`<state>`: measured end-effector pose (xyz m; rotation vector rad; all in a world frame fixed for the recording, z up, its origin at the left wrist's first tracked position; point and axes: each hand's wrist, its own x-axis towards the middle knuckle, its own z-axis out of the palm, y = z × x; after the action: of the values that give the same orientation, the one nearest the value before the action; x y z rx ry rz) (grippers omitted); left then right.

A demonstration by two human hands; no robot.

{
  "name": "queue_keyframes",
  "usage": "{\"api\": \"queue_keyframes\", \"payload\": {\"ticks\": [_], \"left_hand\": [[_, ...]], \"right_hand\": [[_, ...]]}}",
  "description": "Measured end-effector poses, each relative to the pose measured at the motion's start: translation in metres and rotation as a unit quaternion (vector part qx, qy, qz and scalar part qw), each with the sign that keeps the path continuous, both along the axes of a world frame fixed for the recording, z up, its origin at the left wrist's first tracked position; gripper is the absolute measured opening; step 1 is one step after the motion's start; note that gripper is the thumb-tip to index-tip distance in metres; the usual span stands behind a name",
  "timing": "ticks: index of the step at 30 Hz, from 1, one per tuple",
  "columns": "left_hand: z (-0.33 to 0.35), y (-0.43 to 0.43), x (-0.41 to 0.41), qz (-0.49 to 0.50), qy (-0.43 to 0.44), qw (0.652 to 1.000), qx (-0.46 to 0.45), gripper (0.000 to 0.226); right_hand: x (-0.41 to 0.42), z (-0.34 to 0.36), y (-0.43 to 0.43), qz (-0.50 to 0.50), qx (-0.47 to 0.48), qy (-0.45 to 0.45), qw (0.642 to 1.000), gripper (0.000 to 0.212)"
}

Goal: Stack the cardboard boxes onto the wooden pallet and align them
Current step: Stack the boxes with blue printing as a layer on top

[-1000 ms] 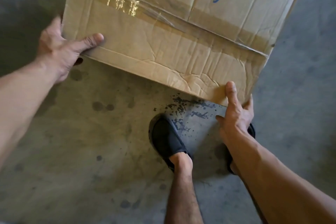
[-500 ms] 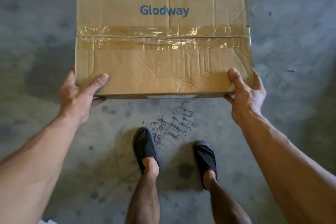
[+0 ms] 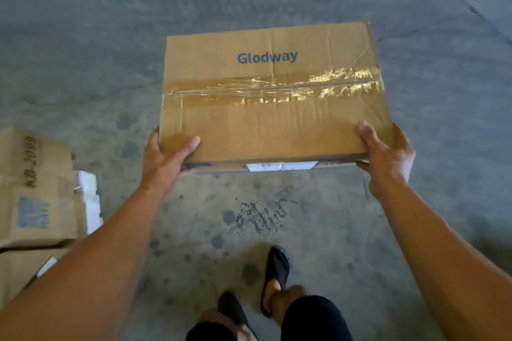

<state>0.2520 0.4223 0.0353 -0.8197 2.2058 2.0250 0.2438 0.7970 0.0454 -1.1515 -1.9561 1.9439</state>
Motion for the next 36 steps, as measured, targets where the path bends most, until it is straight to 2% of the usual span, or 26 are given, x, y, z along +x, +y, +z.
{"api": "queue_keyframes", "payload": {"ticks": [6,11,15,19,26,30,31,34,36], "left_hand": [[0.061,-0.002,0.127,-0.005,0.034,0.999,-0.017,0.097],[0.098,0.0,0.254,0.01,0.06,0.997,-0.038,0.09],[0.127,0.004,0.354,0.052,0.054,0.996,-0.044,0.104],[0.143,0.016,0.438,0.082,0.058,0.994,-0.032,0.097],[0.148,0.029,0.576,0.166,0.062,0.984,0.01,0.103],[0.152,0.032,0.673,0.2,0.048,0.979,0.012,0.084],[0.152,0.03,0.696,0.21,0.035,0.977,0.012,0.089],[0.15,0.009,0.766,0.252,0.003,0.968,0.0,0.122],[0.146,-0.011,0.799,0.276,-0.006,0.961,0.0,0.113]], "right_hand": [[0.118,0.048,0.006,0.028,0.022,0.022,0.999,0.09],[0.233,0.072,0.013,0.079,0.053,0.049,0.994,0.097],[0.317,0.092,0.021,0.093,0.032,0.062,0.993,0.095],[0.37,0.106,0.029,0.13,0.014,0.067,0.989,0.095],[0.454,0.107,0.026,0.198,0.015,0.087,0.976,0.094],[0.52,0.1,0.008,0.245,0.015,0.069,0.967,0.1],[0.535,0.098,0.002,0.252,0.019,0.06,0.966,0.103],[0.581,0.085,-0.03,0.288,0.033,0.04,0.956,0.108],[0.603,0.078,-0.056,0.307,0.033,0.039,0.95,0.104]]}}
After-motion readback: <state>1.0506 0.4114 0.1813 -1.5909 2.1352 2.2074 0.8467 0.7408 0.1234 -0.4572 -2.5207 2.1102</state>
